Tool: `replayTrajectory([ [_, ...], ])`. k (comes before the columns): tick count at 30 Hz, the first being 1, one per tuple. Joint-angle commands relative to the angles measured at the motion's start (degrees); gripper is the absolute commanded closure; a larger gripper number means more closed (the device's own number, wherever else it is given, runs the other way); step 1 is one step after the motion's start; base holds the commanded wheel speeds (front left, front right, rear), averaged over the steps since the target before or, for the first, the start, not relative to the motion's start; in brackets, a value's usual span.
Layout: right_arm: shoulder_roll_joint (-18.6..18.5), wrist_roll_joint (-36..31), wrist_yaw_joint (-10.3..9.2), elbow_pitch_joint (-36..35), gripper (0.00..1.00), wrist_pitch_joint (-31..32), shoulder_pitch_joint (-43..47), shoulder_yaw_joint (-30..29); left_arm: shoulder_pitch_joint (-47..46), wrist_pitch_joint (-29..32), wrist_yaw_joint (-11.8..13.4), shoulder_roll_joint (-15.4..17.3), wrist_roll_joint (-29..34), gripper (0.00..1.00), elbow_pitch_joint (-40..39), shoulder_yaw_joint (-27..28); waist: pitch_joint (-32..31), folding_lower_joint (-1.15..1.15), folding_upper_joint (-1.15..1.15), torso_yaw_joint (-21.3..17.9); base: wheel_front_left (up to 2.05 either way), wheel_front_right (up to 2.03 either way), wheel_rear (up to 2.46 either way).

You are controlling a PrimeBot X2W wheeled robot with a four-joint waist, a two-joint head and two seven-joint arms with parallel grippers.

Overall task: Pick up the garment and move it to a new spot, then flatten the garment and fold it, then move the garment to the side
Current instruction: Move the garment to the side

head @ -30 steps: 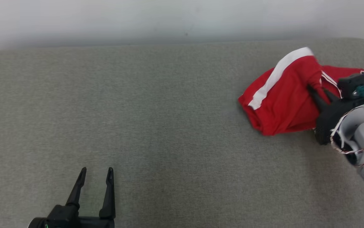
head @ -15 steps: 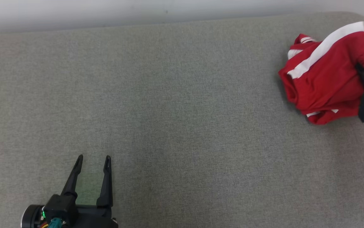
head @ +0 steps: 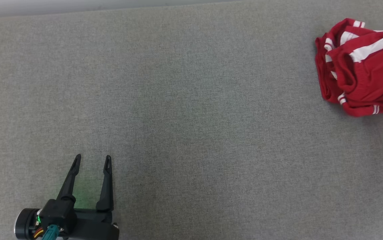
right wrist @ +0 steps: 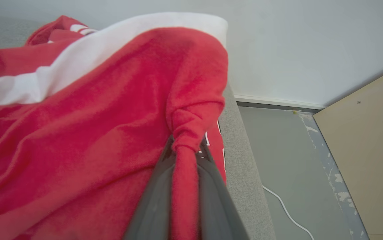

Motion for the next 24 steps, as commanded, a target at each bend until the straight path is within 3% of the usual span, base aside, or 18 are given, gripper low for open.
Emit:
replayTrajectory([
  [1, -0.06, -0.52, 0.03, 1.09, 1.0, -0.75, -1.32, 0.06, -0.44, -0.2, -0.06, 0.38, 0.57, 0.0, -0.31, 0.2, 0.42, 0.0, -0.01, 0.01, 0.0, 0.0, 0.0],
  [11, 1.12, -2.23, 0.03, 6.58, 1.0, -2.91, -3.6, 0.47, -1.23, -0.2, -0.09, 1.06, 0.6, 0.0, -0.61, 0.18, 1.89, 0.0, -0.01, 0.44, 0.0, 0.0, 0.0],
  [12, 1.1, -2.42, 0.03, 6.97, 0.86, -3.22, -3.86, 0.48, -1.24, -0.2, -0.09, 1.11, 0.63, 0.0, -0.6, 0.24, 1.93, 0.0, -0.01, 0.51, 0.0, 0.0, 0.0],
  [14, 1.09, -3.12, 0.03, 7.72, 0.22, -4.32, -4.53, 0.59, -1.24, -0.2, -0.08, 1.18, 0.61, 0.0, -0.52, 0.31, 1.95, 0.0, -0.01, 0.64, 0.0, 0.0, 0.0],
  [15, 1.32, -3.24, 0.03, 8.01, 0.0, -4.6, -4.62, 0.57, -1.21, -0.2, -0.08, 1.19, 0.6, 0.0, -0.46, 0.33, 1.89, 0.0, -0.01, 0.67, 0.0, 0.0, 0.0],
  [24, 1.65, -4.97, 0.03, 9.63, 0.0, -7.33, -4.9, -0.4, 0.14, -0.2, -0.09, 0.52, -0.04, 0.0, 0.44, 1.0, -0.88, 0.0, -0.01, 0.63, 0.0, 0.0, 0.0],
])
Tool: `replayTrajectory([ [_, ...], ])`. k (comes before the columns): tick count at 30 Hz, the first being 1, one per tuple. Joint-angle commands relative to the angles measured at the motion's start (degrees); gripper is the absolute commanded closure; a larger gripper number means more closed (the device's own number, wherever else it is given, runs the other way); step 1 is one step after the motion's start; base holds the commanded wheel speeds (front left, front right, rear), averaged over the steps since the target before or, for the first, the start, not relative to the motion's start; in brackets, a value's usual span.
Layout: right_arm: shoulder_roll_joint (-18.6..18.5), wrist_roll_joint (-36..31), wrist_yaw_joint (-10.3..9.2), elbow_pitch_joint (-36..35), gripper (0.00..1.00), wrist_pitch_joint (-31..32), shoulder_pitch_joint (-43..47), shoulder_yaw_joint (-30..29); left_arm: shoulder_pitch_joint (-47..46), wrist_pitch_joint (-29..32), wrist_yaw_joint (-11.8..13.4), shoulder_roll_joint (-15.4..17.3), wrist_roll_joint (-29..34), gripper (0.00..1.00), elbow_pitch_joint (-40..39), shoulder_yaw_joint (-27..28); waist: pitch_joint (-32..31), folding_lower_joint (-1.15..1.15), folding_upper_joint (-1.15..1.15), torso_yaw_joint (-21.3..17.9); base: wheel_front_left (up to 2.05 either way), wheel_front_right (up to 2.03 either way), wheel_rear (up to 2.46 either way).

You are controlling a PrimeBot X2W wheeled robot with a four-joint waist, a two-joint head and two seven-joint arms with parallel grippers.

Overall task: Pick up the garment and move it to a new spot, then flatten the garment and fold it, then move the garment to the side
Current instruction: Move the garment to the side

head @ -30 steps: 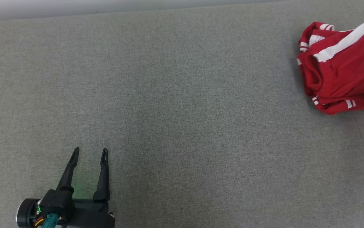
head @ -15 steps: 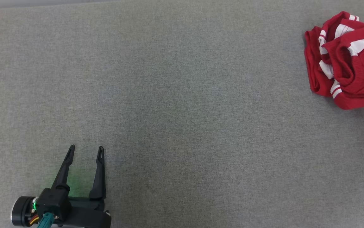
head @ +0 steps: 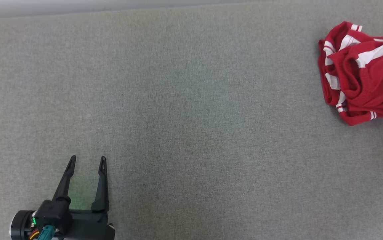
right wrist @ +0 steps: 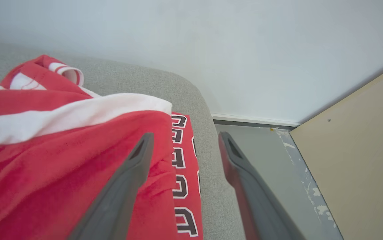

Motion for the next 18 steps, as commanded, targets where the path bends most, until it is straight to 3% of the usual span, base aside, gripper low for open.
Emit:
replayTrajectory([
  [1, 0.57, 0.53, 0.03, 0.29, 0.0, -0.94, -0.38, -0.63, 0.48, -0.2, -0.07, -0.22, -0.22, 0.0, 0.15, 0.15, -1.41, 0.0, 0.0, -0.02, 0.0, 0.0, 0.0],
  [10, 3.09, 3.41, 0.03, -3.39, 0.0, -5.84, 3.7, -5.24, 4.18, -0.2, -0.06, -0.85, -0.88, 0.0, 0.74, 1.14, -7.76, 0.0, 0.0, 0.32, 0.0, 0.0, 0.0],
  [14, 2.33, 1.09, 0.03, -14.98, 0.0, -5.83, 10.62, -12.85, 6.44, -0.19, -0.06, -0.99, -1.12, 0.0, 0.72, 1.61, -11.1, 0.0, 0.0, 1.15, 0.0, 0.0, 0.0],
  [18, 5.14, -3.33, 0.03, -25.37, 0.0, -5.85, 19.34, -22.79, 8.13, -0.2, 0.0, -1.0, -1.15, 0.0, 0.46, 2.28, -13.3, 0.0, 0.0, 2.02, 0.0, 0.0, 0.0],
])
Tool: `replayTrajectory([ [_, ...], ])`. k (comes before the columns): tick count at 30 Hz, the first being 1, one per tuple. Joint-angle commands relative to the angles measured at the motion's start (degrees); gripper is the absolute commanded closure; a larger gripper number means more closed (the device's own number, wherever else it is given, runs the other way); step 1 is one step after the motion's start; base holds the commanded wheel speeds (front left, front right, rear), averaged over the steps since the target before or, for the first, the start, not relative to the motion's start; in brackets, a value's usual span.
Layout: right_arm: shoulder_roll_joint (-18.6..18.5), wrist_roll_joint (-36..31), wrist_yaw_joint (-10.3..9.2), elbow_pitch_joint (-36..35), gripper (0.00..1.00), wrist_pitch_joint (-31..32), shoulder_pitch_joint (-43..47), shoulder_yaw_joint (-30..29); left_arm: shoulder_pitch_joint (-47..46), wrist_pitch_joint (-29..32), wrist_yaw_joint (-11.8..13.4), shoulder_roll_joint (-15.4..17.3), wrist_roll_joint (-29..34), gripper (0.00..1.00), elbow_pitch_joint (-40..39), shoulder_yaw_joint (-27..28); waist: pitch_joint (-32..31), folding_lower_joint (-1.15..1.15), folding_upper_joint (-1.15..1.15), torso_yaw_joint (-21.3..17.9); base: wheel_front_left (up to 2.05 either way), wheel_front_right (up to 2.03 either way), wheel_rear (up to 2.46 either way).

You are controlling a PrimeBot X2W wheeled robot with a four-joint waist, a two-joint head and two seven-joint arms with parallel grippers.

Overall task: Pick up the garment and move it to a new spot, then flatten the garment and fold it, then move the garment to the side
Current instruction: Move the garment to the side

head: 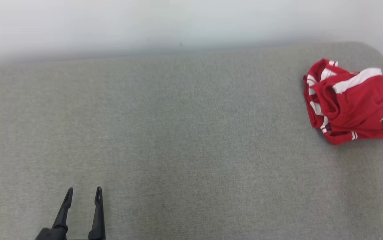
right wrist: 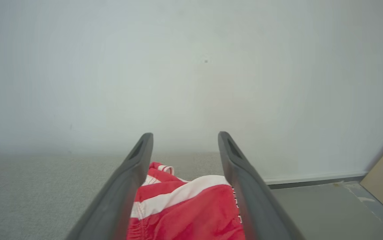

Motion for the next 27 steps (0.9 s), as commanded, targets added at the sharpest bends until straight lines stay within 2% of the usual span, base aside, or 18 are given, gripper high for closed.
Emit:
replayTrajectory([
  [1, 1.91, -1.91, 0.03, -2.93, 0.0, -0.16, 3.48, -2.76, 1.19, -0.2, 0.07, -0.07, -0.16, 0.0, -0.08, 0.15, -2.51, 0.01, 0.0, 1.33, 0.0, 0.0, 0.0],
  [6, 9.62, -9.96, 0.03, -16.12, 0.0, -0.18, 16.69, -13.46, 2.55, -0.2, 0.07, -0.11, -0.33, 0.0, 0.17, -0.17, -4.59, 0.01, 0.0, 2.67, 0.0, 0.0, 0.0],
  [8, 12.93, -12.19, 0.03, -20.68, 0.0, -0.18, 21.29, -15.77, 2.91, -0.2, 0.07, -0.09, -0.58, 0.0, 0.14, -0.37, -5.34, 0.01, 0.0, 3.32, 0.0, 0.0, 0.0],
  [9, 12.93, -12.19, 0.03, -20.68, 0.0, -0.18, 21.29, -15.77, 2.91, -0.2, 0.07, -0.09, -0.58, 0.0, 0.14, -0.37, -5.34, 0.01, 0.0, 3.32, 0.0, 0.0, 0.0],
  [16, 22.17, -17.72, 0.03, -35.23, 0.0, -0.17, 34.16, -22.9, 4.44, -0.2, 0.42, -0.11, -0.72, 0.0, -0.13, -0.32, -7.73, 0.01, 0.0, 5.19, 0.0, 0.0, 0.0],
  [21, 26.25, -23.4, 0.03, -43.43, 0.0, -0.17, 41.53, -22.33, 4.78, -0.2, 1.42, -0.1, -0.52, 0.0, -1.26, -0.23, -8.22, 0.01, 0.0, 5.7, 0.0, 0.0, 0.0],
  [27, 29.74, -26.55, 0.03, -45.77, 0.0, -0.18, 46.73, -20.23, 5.18, -0.2, 2.08, -0.11, 0.4, 0.0, -2.03, -0.18, -8.51, 0.01, 0.0, 6.01, 0.0, 0.0, 0.0],
])
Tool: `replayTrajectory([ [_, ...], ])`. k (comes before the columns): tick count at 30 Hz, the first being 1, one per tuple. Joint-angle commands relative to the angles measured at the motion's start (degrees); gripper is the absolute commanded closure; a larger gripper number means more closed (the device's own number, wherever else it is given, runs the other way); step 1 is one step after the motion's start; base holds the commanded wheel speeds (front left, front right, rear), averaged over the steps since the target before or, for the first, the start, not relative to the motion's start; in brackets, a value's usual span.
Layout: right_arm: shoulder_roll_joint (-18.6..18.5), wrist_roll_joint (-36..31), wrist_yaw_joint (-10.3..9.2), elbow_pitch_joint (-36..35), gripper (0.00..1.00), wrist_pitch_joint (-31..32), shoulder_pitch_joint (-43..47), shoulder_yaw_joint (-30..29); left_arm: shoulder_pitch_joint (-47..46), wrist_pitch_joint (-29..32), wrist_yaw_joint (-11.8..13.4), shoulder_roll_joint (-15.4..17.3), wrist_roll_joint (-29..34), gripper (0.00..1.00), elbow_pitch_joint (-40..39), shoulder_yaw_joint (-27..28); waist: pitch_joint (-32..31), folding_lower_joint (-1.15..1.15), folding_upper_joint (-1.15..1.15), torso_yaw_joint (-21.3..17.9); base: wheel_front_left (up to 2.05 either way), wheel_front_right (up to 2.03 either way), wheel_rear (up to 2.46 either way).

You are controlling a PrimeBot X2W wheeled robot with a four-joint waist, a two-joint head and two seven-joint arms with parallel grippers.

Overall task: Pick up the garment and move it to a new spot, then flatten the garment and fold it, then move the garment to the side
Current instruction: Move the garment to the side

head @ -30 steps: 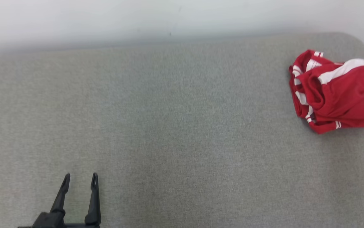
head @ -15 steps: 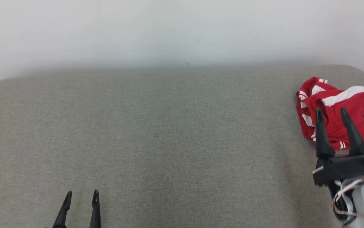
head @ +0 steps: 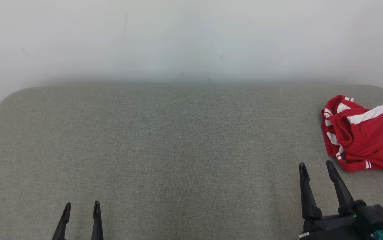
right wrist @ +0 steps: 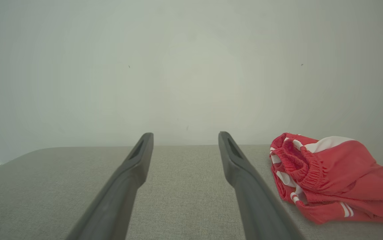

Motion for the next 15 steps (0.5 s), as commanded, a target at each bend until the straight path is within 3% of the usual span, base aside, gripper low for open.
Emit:
replayTrajectory([
  [1, 0.66, -0.84, 0.03, -0.51, 0.0, -0.18, 1.46, -0.42, 0.75, -0.2, 0.48, -0.04, 0.63, 0.0, -0.58, 0.09, -0.14, 0.01, 0.01, 0.13, 0.0, 0.0, 0.0],
  [15, 2.26, -1.52, 0.03, -1.77, 0.0, -0.18, 7.4, -3.43, 1.32, -0.2, 1.68, -0.04, 1.05, 0.0, -0.45, -1.77, -0.97, 0.01, 0.01, 1.2, 0.0, 0.0, 0.0],
])
